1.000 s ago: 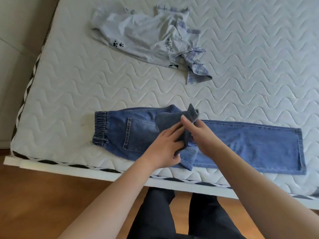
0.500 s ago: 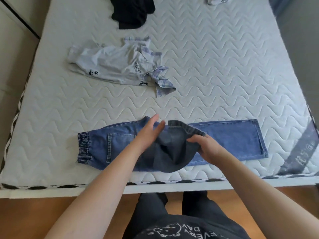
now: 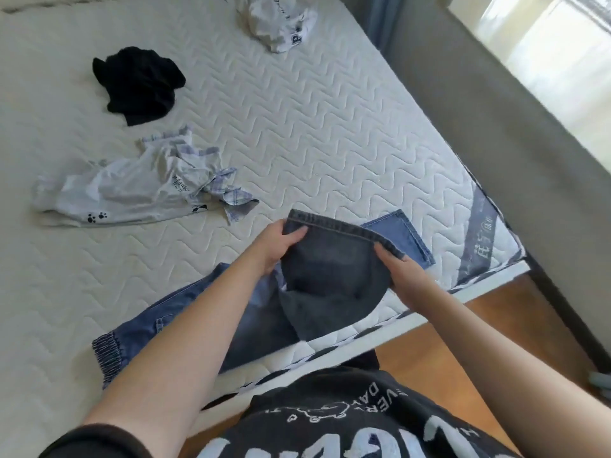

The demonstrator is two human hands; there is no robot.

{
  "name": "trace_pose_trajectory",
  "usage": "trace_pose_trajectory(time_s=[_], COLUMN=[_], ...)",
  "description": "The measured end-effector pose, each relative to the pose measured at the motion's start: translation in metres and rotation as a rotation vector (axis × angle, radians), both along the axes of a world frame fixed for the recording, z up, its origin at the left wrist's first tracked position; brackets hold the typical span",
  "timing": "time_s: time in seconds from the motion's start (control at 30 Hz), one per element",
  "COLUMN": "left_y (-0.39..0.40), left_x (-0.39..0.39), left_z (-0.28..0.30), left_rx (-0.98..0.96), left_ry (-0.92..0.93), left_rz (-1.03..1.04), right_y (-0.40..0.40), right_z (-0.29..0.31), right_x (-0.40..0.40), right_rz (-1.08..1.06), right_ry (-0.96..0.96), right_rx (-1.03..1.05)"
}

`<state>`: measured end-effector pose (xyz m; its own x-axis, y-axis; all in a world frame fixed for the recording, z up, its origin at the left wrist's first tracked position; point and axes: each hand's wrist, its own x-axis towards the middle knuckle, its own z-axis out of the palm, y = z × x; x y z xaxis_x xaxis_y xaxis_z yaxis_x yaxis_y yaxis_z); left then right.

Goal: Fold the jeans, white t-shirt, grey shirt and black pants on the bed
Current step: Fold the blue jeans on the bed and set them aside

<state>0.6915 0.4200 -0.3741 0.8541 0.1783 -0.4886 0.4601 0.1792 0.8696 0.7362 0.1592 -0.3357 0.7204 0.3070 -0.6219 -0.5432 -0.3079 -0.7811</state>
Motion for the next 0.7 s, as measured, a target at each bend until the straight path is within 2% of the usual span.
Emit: trace_pose_trajectory(time_s=[0.17,0.27,0.43,0.57,0.7], left_y=[-0.025,-0.044,-0.081,-0.118,-0.161], left_x=[0.055,0.084,0.133,0.183,0.244], left_z=[0.039,0.054,0.063,0.046,0.01], left_rx=[0.456,0.618,0.709,0.738,0.819], left_ry=[-0.136,-0.212,-0.23,-0.213,-0.116], left_rz=[-0.354,-0.481,-0.539,-0.571,-0.646], right_y=[-0.043,-0.064,-0.105,-0.133,-0.163], right_z=[0.006,0.008,-0.006,-0.033,-0.066], right_x=[0.001,0.009,0.039,0.077,0.116], right_rz=[-0.11,-0.119,-0.167,-0.148,-0.168], right_ry=[-0.221,-0.342,-0.4,-0.341,-0.245], right_rx=[-0.219,-0.29,-0.402,-0.421,-0.439])
